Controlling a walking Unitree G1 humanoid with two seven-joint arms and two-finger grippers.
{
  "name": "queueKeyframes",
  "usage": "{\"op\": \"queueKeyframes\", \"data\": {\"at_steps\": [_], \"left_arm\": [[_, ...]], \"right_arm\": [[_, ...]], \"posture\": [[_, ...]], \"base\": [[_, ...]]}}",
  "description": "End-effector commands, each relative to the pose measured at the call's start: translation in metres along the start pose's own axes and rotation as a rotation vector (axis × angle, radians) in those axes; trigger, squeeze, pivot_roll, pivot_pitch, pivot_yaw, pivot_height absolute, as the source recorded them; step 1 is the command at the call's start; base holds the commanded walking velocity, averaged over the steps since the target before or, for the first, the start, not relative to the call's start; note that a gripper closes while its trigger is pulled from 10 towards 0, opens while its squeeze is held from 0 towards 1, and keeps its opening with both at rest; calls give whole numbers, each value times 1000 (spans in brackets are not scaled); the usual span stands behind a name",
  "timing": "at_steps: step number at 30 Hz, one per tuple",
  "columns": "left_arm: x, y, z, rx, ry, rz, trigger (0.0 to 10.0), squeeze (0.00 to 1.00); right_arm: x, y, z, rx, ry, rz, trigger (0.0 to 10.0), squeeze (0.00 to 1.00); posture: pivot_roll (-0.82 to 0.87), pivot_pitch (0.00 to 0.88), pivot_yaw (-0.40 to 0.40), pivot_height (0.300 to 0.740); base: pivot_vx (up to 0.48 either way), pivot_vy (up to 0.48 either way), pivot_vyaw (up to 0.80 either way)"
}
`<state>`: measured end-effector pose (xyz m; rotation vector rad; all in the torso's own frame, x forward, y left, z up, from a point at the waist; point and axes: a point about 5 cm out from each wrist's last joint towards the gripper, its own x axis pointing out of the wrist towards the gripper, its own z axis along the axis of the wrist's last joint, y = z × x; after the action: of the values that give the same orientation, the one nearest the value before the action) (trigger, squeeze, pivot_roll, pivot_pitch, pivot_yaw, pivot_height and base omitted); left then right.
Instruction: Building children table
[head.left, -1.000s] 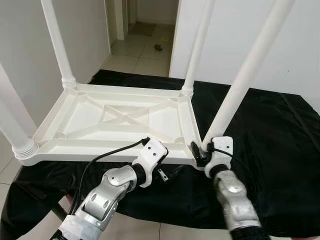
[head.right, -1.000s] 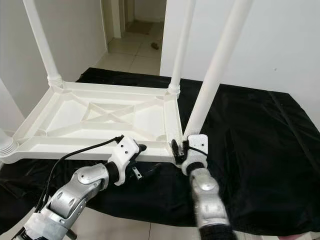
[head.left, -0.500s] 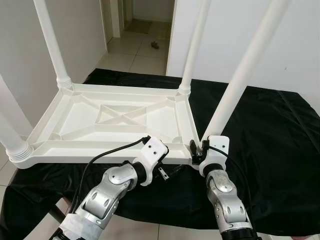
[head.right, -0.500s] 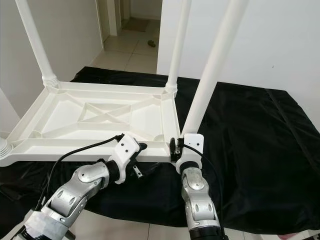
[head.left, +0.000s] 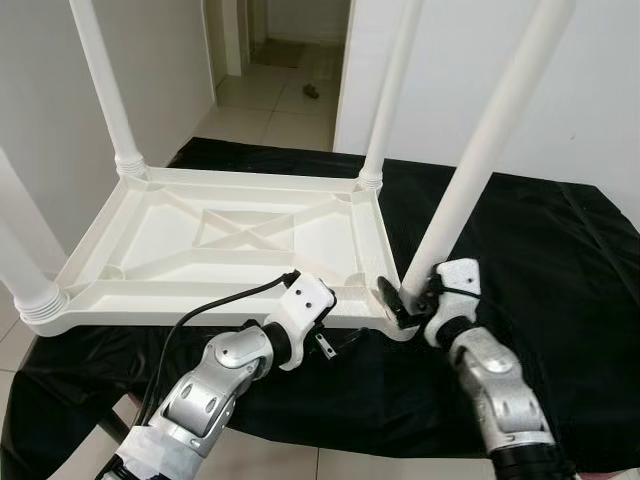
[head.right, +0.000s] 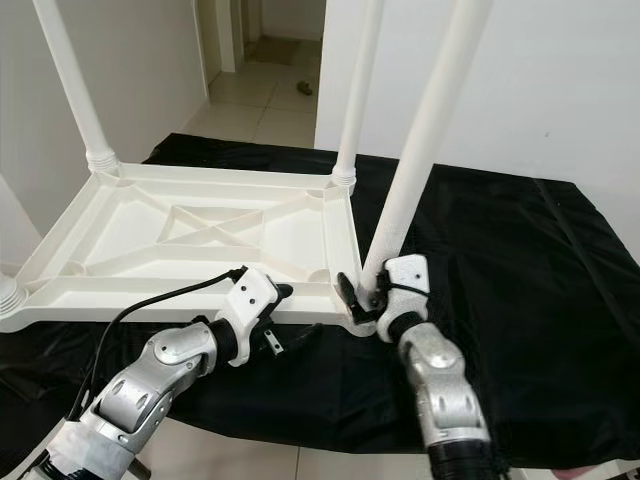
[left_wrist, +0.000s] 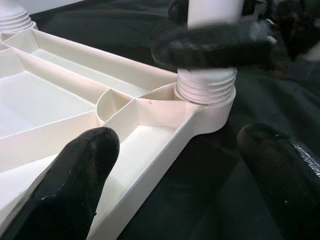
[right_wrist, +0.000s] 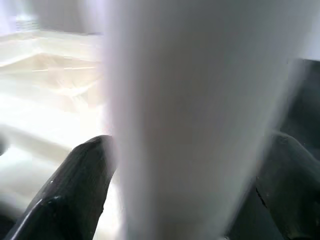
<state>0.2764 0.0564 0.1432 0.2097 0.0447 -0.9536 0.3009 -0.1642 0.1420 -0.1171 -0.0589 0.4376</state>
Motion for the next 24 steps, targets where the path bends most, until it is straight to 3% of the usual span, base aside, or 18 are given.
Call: {"op": "queueKeyframes", "data": {"at_steps": [1,14,15,17,18,20,21,22,24], "left_arm": [[2,-3,-1,4,7,-64,10000,0],[5,-9,-1,-11,1,-94,10000,0],[6,-13,-2,-27,5,-113,10000,0],[6,-13,-2,-27,5,-113,10000,0],[6,-15,-3,-30,5,-118,10000,0],[7,-17,-3,-40,7,-125,10000,0],[7,-17,-3,-40,7,-125,10000,0],[6,-19,-3,-45,8,-127,10000,0],[6,-19,-3,-48,8,-128,10000,0]], "right_arm": [[2,2,-7,-6,13,72,10000,0],[10,-12,-17,-72,41,175,10000,0],[13,-19,-21,-79,59,182,8941,0],[13,-19,-21,-79,59,182,8941,0],[13,-21,-23,-77,61,183,1725,0],[14,-23,-27,-65,75,164,0,0],[14,-23,-27,-65,75,164,0,0],[14,-23,-29,-52,74,161,0,78],[13,-22,-30,-42,71,161,0,78]], "posture": [[17,0,-44,740],[23,0,-43,740],[24,0,-42,740],[24,0,-42,740],[24,0,-42,740],[29,0,-42,740],[29,0,-42,740],[33,0,-43,740],[33,0,-43,740]], "base": [[0,0,0],[0,0,0],[0,0,0],[0,0,0],[0,0,0],[0,0,0],[0,0,0],[0,0,0],[0,0,0]]}}
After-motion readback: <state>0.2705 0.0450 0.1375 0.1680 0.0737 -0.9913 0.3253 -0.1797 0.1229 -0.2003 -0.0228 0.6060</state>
